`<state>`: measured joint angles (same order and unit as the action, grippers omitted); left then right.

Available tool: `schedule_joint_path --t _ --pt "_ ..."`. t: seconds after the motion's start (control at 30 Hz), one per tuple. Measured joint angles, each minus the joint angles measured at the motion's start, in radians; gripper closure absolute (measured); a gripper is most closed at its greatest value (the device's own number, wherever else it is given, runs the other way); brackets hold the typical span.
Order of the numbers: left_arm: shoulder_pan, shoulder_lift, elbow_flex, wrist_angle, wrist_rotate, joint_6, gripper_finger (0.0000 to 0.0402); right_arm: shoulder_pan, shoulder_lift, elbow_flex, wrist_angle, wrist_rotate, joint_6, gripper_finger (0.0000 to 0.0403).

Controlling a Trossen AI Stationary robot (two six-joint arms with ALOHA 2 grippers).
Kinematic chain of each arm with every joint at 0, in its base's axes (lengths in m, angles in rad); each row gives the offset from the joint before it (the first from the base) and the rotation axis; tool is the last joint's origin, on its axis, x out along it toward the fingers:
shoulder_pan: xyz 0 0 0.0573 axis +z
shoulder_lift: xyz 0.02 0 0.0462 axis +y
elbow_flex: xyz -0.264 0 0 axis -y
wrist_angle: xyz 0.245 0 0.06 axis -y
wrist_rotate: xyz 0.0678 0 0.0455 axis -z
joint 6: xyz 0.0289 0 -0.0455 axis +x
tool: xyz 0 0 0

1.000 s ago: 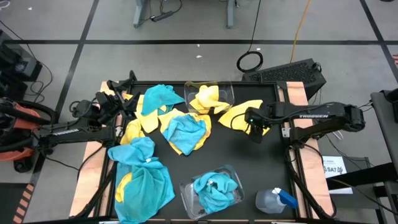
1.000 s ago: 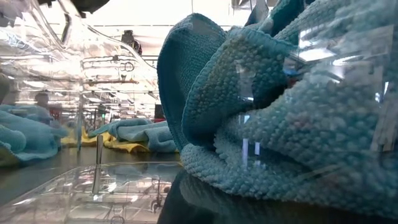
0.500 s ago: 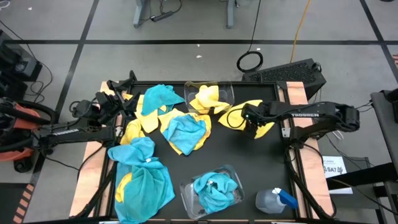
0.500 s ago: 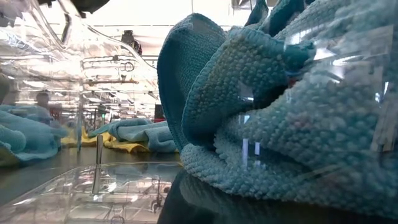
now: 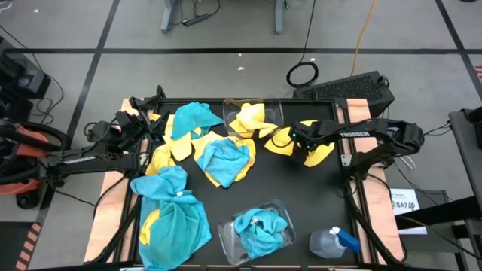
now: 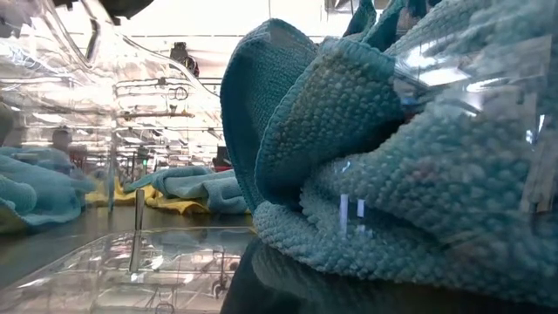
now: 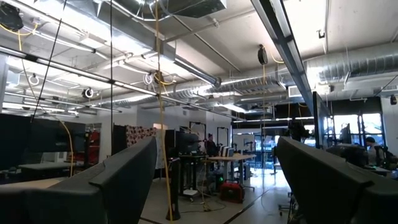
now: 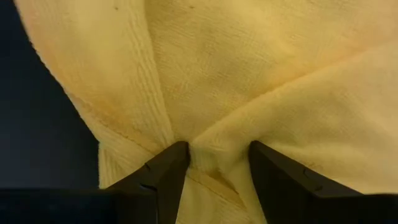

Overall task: Sort microfiber towel by color & place in baskets
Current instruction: Put the yellow towel into the top transparent bin

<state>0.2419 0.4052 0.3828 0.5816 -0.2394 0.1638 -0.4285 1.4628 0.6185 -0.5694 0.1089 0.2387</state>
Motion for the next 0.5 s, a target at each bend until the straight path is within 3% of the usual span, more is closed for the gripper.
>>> schedule_joint_path --t 0.17,0.37,0.5 --pt "0.000 0.000 0.000 0.000 0.000 0.000 0.0066 -0.005 -0.003 -0.006 0.017 -0.029 -0.015 0.0268" --pt "0.000 0.000 0.000 0.000 0.000 0.000 0.0066 -0.004 -0.039 -0.013 0.031 -0.053 -0.022 0.0386" --pt "0.000 0.000 0.000 0.000 0.000 0.000 0.0066 -0.004 -0.050 -0.012 0.029 -0.062 -0.018 0.0393"
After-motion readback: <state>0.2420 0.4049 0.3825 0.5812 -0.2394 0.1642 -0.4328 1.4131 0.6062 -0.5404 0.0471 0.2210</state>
